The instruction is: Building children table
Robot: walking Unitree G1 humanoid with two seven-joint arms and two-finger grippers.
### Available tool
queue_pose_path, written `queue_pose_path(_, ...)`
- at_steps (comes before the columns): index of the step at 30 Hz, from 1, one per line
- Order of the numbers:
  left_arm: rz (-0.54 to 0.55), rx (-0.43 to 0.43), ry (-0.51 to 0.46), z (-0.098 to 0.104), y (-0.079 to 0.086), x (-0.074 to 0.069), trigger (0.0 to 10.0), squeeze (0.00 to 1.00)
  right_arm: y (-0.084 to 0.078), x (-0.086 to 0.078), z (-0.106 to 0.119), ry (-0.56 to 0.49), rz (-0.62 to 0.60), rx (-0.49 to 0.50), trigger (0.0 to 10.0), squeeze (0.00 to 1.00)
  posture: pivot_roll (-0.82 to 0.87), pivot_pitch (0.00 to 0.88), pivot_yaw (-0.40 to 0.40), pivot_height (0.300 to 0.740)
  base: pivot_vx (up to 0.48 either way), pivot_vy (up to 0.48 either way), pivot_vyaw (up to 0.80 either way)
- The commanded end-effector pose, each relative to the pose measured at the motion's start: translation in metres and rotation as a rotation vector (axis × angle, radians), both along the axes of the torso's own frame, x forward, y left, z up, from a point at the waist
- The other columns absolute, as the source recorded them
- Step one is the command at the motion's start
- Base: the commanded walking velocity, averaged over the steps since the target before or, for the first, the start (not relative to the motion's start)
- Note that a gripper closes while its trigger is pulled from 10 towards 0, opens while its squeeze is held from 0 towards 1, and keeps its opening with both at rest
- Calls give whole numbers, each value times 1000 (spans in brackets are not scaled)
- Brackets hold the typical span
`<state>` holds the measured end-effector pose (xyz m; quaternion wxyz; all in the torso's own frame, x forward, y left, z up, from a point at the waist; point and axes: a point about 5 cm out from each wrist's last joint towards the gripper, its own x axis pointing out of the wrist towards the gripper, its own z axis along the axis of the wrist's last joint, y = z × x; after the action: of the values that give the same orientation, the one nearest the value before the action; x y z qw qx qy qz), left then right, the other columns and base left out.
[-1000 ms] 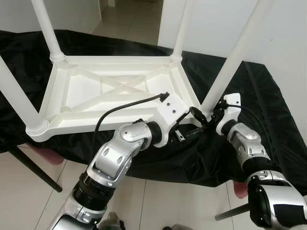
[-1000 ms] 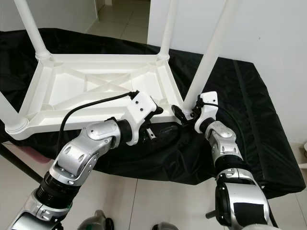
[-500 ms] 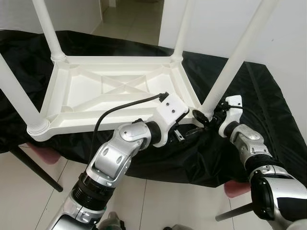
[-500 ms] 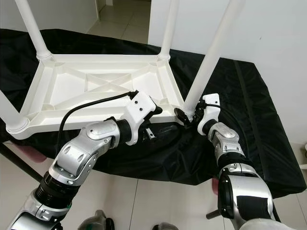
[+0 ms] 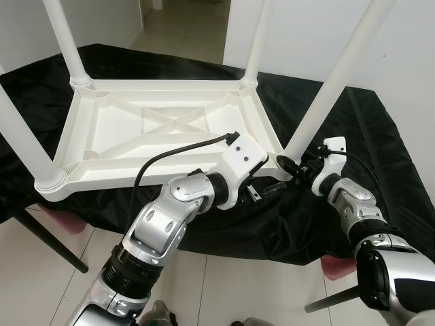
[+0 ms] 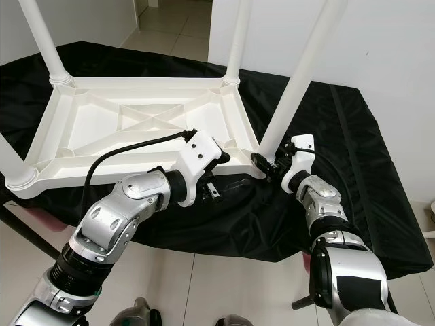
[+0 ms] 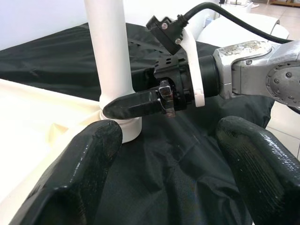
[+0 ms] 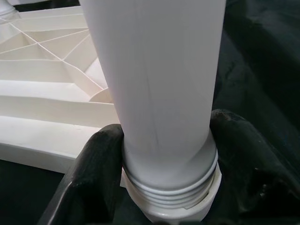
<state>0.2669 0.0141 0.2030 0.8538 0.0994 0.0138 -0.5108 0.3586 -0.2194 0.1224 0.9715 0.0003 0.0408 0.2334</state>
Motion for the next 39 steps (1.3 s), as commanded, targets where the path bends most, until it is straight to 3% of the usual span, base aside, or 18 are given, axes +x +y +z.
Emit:
queue_pose_path(1,16,7,4,-2,-1,-2,10000,0,8,-4,-8,12,44,13,0,0,62,9,-56,740,0,0,0)
queue_pose_path(9,18,4,7,-3,-1,-3,10000,0,33,-11,-7,-75,41,73,0,0,61,7,-64,740,0,0,0)
queue_pose_path(16,13,3,10,-4,-2,-4,10000,0,45,-17,-7,-95,61,101,0,0,55,6,-65,740,0,0,0)
queue_pose_path(19,5,5,13,-5,-3,-6,10000,0,58,-23,-7,-119,-2,123,0,0,53,9,-65,740,0,0,0)
queue_pose_path(21,5,5,13,-5,-3,-6,10000,0,58,-23,-7,-119,-2,123,0,0,53,9,-65,740,0,0,0)
queue_pose_path(24,-1,6,16,-6,-4,-7,10000,0,60,-21,-12,-72,-214,128,0,0,53,9,-65,740,0,0,0)
queue_pose_path(27,-2,6,17,-6,-4,-7,10000,0,61,-21,-13,-67,-275,120,0,0,56,8,-63,740,0,0,0)
queue_pose_path(28,-4,7,18,-6,-4,-7,10000,0,63,-21,-13,-72,-346,111,0,0,56,8,-63,740,0,0,0)
queue_pose_path(30,-4,7,18,-6,-4,-7,10000,0,63,-21,-13,-72,-346,111,0,0,56,8,-63,740,0,0,0)
queue_pose_path(33,-5,9,19,-6,-4,-8,10000,0,74,-28,-13,-76,-549,102,0,0,58,9,-66,740,0,0,0)
queue_pose_path(35,-6,8,19,-6,-5,-8,10000,0,85,-32,-14,-68,-527,95,0,0,54,9,-66,740,0,0,0)
queue_pose_path(39,-8,8,18,-6,-6,-9,10000,0,82,-36,-13,-52,-526,86,0,0,52,8,-72,740,0,0,0)
